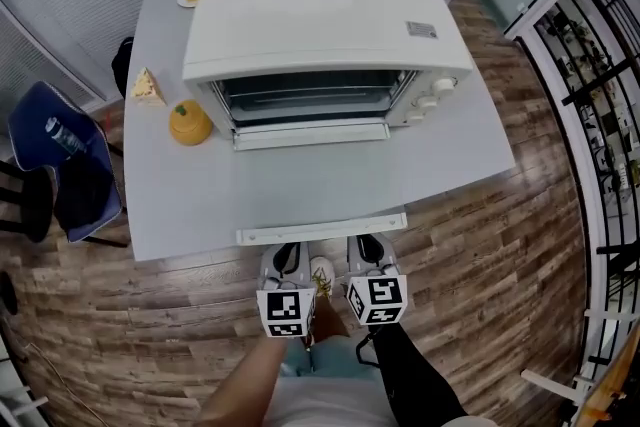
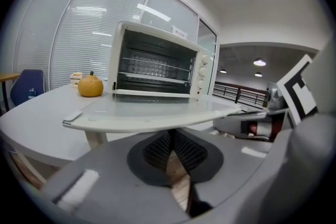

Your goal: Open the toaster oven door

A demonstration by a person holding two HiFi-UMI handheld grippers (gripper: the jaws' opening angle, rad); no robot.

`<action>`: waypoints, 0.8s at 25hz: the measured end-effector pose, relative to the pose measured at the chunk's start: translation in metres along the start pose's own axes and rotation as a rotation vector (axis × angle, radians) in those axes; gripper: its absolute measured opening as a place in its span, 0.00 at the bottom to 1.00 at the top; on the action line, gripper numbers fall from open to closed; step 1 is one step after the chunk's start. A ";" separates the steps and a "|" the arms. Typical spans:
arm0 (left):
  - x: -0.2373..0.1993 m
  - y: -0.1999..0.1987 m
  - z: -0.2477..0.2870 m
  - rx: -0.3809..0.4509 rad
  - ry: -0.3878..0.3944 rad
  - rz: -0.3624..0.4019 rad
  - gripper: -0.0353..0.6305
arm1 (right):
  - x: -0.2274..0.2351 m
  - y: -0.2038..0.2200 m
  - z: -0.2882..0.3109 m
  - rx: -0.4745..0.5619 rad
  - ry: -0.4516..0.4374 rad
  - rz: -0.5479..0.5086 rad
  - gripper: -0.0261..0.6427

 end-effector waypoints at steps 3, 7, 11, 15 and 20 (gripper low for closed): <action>0.000 0.001 -0.004 0.000 -0.009 0.006 0.14 | -0.002 0.001 -0.004 -0.007 0.008 0.012 0.04; 0.003 -0.005 -0.012 0.016 0.004 0.048 0.14 | -0.003 0.003 -0.016 -0.018 0.021 0.031 0.04; 0.001 -0.010 -0.024 0.025 -0.004 0.045 0.14 | -0.007 -0.001 -0.030 -0.011 0.023 0.021 0.04; 0.000 -0.020 -0.042 0.040 -0.015 0.057 0.14 | -0.011 -0.014 -0.047 0.017 0.037 0.005 0.04; -0.003 -0.044 -0.065 0.073 -0.020 0.064 0.14 | -0.016 -0.036 -0.074 0.034 0.058 -0.032 0.04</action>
Point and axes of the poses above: the fingertips, and each gripper's own axes: z forward along the fingers, x to its right, y out of its underside, the point moved 7 cm from there along -z, backward along the fingers, and after that the axes turned 10 degrees about x, right-handed, at the moved point
